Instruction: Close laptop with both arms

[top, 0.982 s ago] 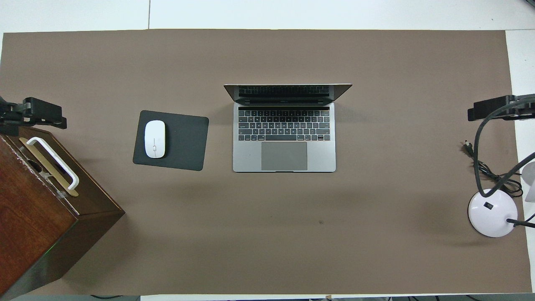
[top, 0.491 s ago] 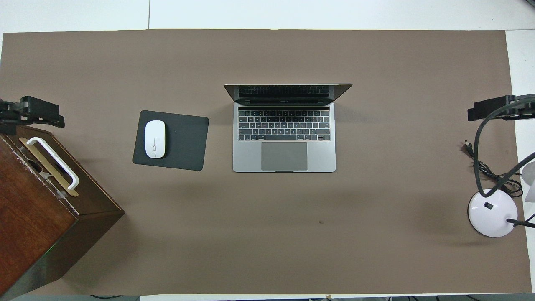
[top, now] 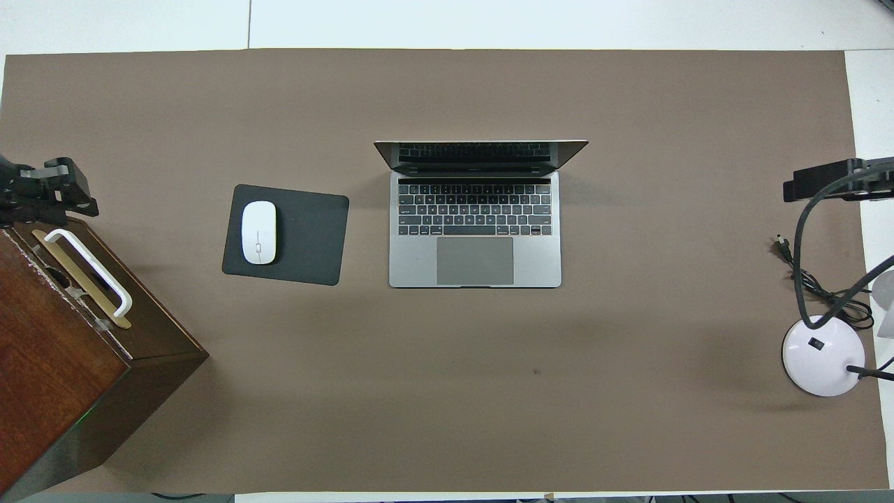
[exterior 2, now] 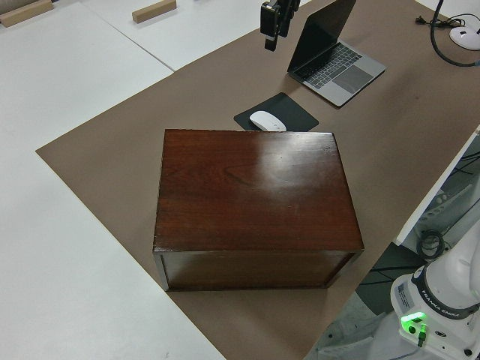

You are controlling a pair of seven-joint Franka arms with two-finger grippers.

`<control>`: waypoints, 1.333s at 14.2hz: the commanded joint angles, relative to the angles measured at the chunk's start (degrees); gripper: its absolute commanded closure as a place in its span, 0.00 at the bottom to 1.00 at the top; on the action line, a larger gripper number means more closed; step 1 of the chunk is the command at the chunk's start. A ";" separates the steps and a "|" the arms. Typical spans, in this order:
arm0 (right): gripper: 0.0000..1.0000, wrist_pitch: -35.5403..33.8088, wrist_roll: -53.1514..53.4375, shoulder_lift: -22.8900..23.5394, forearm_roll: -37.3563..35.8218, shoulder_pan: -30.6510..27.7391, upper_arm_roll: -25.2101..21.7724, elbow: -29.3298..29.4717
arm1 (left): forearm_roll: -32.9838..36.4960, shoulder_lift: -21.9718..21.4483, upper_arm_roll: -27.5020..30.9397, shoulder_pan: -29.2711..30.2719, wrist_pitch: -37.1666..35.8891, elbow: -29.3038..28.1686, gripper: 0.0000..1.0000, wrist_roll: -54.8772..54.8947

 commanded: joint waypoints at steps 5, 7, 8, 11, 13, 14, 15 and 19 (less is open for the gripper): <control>0.16 -0.81 -0.98 -0.42 -1.00 -0.09 -0.09 0.34 | -4.26 -4.05 -0.54 -0.56 2.43 -7.56 1.00 -14.54; 1.00 -0.72 -0.81 -0.60 -1.00 0.00 0.18 0.34 | -7.43 -5.11 -0.62 -1.70 4.71 -10.20 1.00 -22.52; 1.00 -0.72 -0.81 -0.60 -1.00 0.00 0.35 0.34 | -8.40 -5.63 -0.62 -2.32 6.11 -11.34 1.00 -26.57; 1.00 0.15 -0.98 -0.60 -0.83 0.08 0.62 0.42 | -16.90 -8.44 -0.54 -2.50 13.04 -17.92 1.00 -38.87; 1.00 1.20 -0.63 -0.60 -0.04 0.17 0.97 0.42 | -19.03 -9.76 -0.71 -2.59 18.94 -21.88 1.00 -46.79; 1.00 2.78 -0.55 -0.51 -0.03 0.17 1.06 0.42 | -20.43 -10.90 -0.63 -2.85 21.40 -24.51 1.00 -49.69; 1.00 4.36 -0.46 -0.42 0.14 0.17 1.41 0.34 | -23.23 -12.04 -0.62 -3.20 25.25 -27.23 1.00 -54.77; 1.00 10.34 2.87 0.11 3.29 0.17 3.69 0.42 | -28.87 -14.42 -0.62 -3.20 37.92 -34.63 1.00 -70.19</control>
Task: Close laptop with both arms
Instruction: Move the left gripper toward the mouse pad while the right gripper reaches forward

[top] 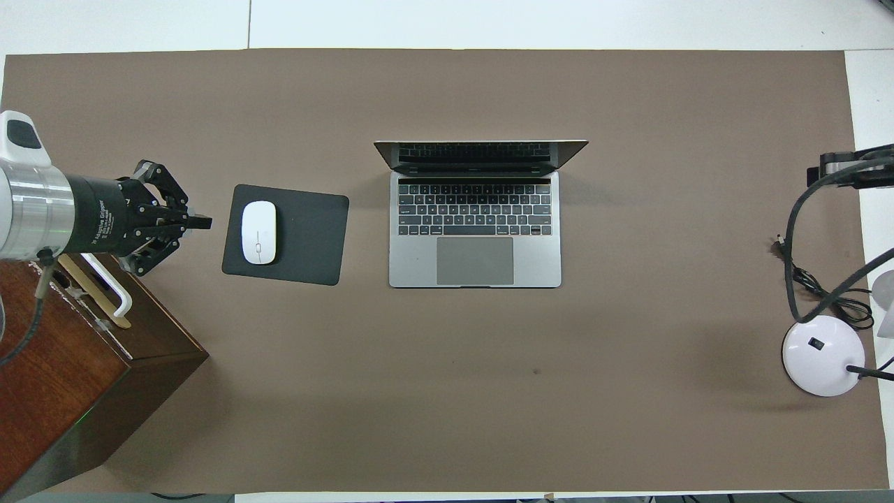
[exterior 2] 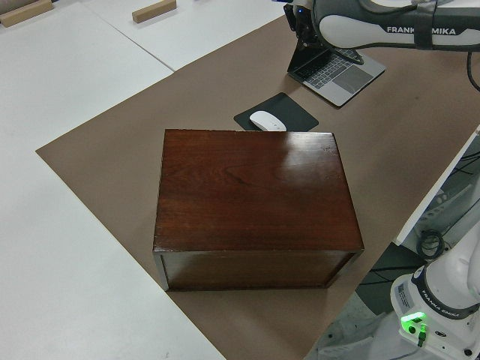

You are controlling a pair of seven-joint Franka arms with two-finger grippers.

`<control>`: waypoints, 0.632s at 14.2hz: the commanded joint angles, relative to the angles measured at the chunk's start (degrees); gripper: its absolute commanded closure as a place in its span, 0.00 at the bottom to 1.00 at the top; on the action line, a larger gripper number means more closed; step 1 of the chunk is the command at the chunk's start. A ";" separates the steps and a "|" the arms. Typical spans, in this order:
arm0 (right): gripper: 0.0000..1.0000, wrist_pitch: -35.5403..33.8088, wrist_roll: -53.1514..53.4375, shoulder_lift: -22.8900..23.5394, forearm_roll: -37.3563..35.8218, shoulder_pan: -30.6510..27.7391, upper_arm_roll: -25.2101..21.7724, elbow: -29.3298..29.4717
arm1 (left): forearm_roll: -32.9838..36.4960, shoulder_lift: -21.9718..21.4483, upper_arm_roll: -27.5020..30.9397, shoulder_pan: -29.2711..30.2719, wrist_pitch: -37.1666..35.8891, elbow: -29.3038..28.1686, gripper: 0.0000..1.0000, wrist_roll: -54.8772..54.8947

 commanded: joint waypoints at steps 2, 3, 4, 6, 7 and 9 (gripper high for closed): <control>1.00 5.59 4.03 0.45 2.57 0.34 2.83 0.14 | -7.84 -4.50 0.52 -1.01 7.44 -8.20 1.00 -5.74; 1.00 7.18 5.70 0.80 2.66 1.48 3.01 0.23 | -9.43 -4.86 0.43 -1.27 7.62 -10.04 1.00 -5.83; 1.00 8.76 6.85 0.89 2.66 2.71 3.01 0.23 | -14.40 -4.95 0.51 -1.36 8.32 -11.71 1.00 -5.83; 1.00 11.05 10.00 1.15 2.75 4.82 3.01 0.31 | -24.17 -5.03 0.52 -1.45 10.69 -15.75 1.00 -6.09; 1.00 12.63 12.11 1.67 2.75 6.14 3.01 0.32 | -26.30 -4.86 0.43 -2.24 11.49 -16.64 1.00 -6.09; 1.00 15.62 14.41 2.90 2.66 7.90 3.10 0.40 | -32.26 -4.16 0.43 -4.44 15.07 -18.65 1.00 -6.09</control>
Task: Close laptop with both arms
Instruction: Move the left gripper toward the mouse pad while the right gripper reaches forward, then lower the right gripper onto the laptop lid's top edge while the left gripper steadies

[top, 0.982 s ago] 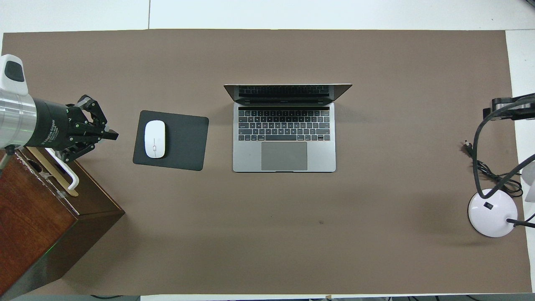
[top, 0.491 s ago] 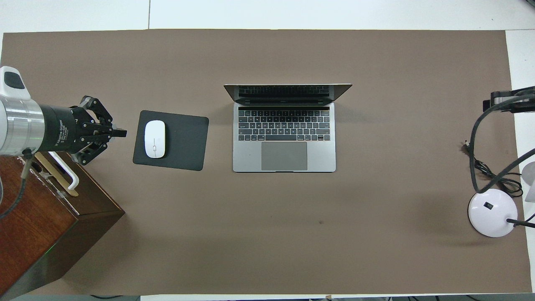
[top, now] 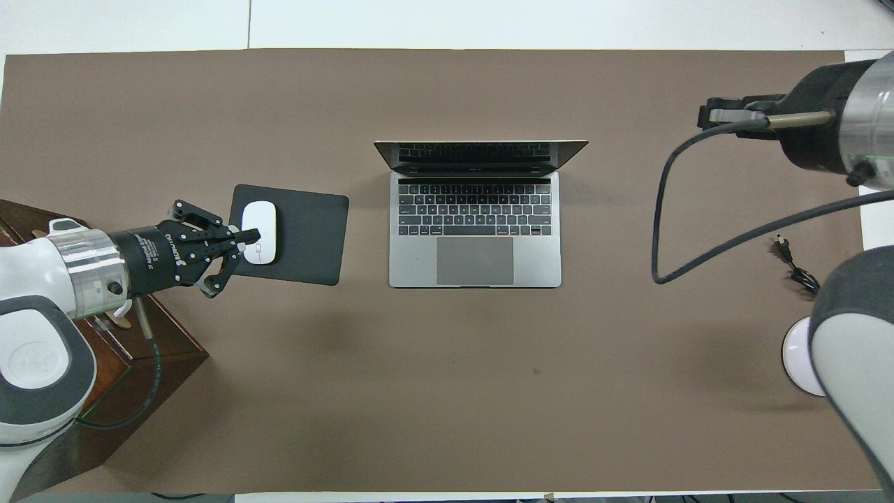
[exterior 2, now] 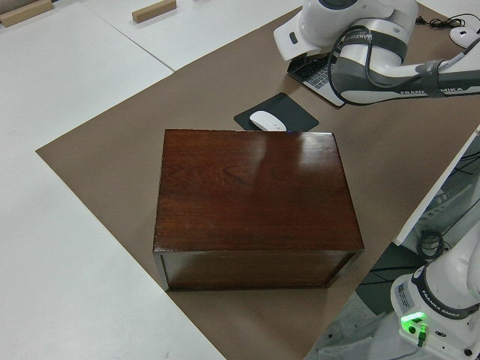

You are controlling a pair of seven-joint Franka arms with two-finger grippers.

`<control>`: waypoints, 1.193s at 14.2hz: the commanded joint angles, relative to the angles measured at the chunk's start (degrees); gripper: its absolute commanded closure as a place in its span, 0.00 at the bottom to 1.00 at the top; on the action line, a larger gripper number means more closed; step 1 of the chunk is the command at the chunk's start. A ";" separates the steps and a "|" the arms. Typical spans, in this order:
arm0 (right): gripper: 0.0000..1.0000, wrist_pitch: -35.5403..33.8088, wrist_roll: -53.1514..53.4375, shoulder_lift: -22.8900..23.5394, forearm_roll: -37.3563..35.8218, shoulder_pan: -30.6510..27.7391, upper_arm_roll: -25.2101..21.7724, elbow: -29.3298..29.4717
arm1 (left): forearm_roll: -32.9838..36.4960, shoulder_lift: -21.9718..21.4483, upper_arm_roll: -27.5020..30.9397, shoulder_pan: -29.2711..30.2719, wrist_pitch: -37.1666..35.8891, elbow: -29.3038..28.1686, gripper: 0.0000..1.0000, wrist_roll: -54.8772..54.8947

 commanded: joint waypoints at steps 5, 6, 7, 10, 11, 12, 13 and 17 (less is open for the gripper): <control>1.00 8.08 5.52 4.36 0.77 2.63 0.36 1.04 | -20.03 3.50 0.47 -9.91 14.95 -5.07 1.00 0.08; 1.00 9.21 6.14 5.50 0.51 4.03 0.36 1.57 | -24.15 4.55 0.47 -9.92 15.31 -4.90 1.00 3.74; 1.00 10.01 6.23 6.73 -0.10 4.74 0.36 1.75 | -29.24 5.08 0.47 -10.70 15.40 -4.89 1.00 10.91; 1.00 13.96 6.32 10.33 -1.85 6.94 0.36 2.63 | -38.77 6.49 0.56 -13.78 16.97 -5.60 1.00 23.27; 1.00 14.49 6.23 11.56 -3.43 7.46 0.36 3.67 | -39.04 7.63 0.47 -13.87 16.89 -5.51 1.00 24.68; 1.00 14.59 6.23 13.06 -4.58 7.90 0.36 4.99 | -40.26 8.68 0.47 -13.87 16.63 -5.42 1.00 26.87; 1.00 14.67 6.23 14.72 -5.72 8.08 0.44 6.66 | -44.28 10.26 0.47 -14.31 16.37 -5.33 1.00 31.33; 1.00 16.60 6.41 22.11 -10.65 11.86 0.36 12.28 | -60.37 15.97 0.56 -16.16 14.53 -4.98 1.00 48.49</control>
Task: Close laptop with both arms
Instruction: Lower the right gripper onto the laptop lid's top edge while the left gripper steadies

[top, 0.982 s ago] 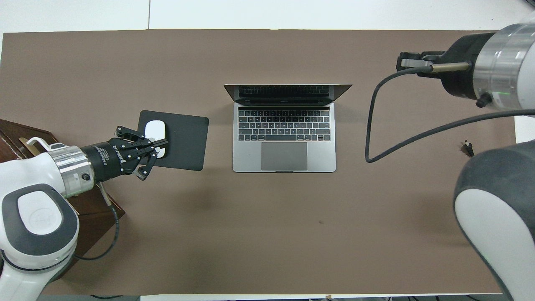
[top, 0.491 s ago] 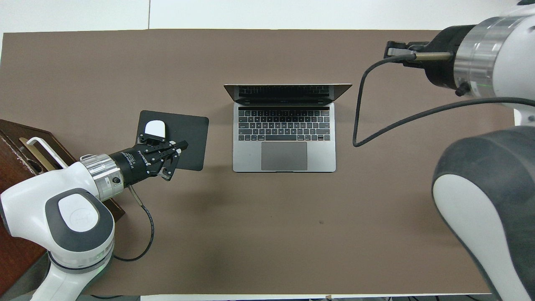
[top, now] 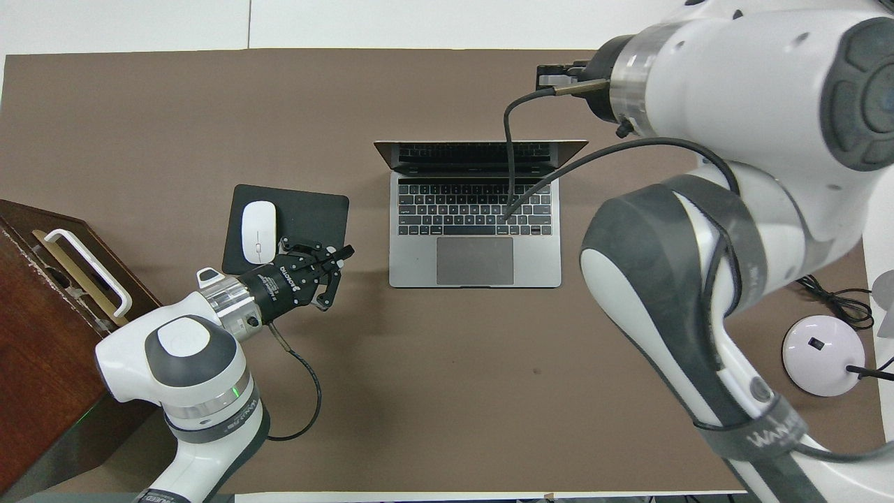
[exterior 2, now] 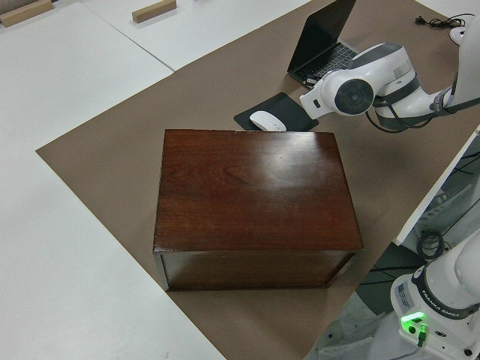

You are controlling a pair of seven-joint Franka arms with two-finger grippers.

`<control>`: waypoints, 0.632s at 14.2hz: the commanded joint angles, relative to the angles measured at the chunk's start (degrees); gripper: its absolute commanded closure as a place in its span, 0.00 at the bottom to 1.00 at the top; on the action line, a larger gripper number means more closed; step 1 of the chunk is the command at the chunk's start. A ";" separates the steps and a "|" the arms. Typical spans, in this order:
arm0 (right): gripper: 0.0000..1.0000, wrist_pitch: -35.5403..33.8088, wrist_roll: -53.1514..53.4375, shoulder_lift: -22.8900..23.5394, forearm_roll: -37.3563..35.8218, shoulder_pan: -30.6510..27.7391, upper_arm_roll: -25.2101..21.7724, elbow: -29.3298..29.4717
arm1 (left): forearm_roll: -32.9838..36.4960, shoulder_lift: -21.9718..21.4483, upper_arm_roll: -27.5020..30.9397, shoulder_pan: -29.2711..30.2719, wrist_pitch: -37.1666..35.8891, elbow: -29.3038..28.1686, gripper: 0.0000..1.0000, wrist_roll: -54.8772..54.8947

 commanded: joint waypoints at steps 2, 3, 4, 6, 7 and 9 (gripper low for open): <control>1.00 1.88 2.51 8.53 -3.29 2.81 -0.04 8.60 | -11.45 6.13 0.79 -1.47 -4.96 0.62 1.00 11.97; 1.00 1.89 2.77 9.85 -3.99 3.07 -0.04 9.92 | -13.56 6.93 0.79 -1.56 -5.42 0.71 1.00 14.96; 1.00 1.80 2.95 11.17 -5.04 3.42 -0.04 11.42 | -14.89 7.03 0.79 -1.64 -5.68 0.79 1.00 15.77; 1.00 1.89 4.96 13.02 -5.67 4.12 -0.13 12.57 | -15.07 7.12 0.70 -2.17 -5.69 1.58 1.00 15.87; 1.00 1.97 6.19 13.99 -6.62 5.17 -0.57 13.18 | -15.86 7.29 0.79 -3.13 -5.51 2.11 1.00 15.87; 1.00 2.50 7.78 15.92 -9.43 5.71 -0.57 14.50 | -17.18 8.96 0.79 -4.01 -5.42 3.42 1.00 16.04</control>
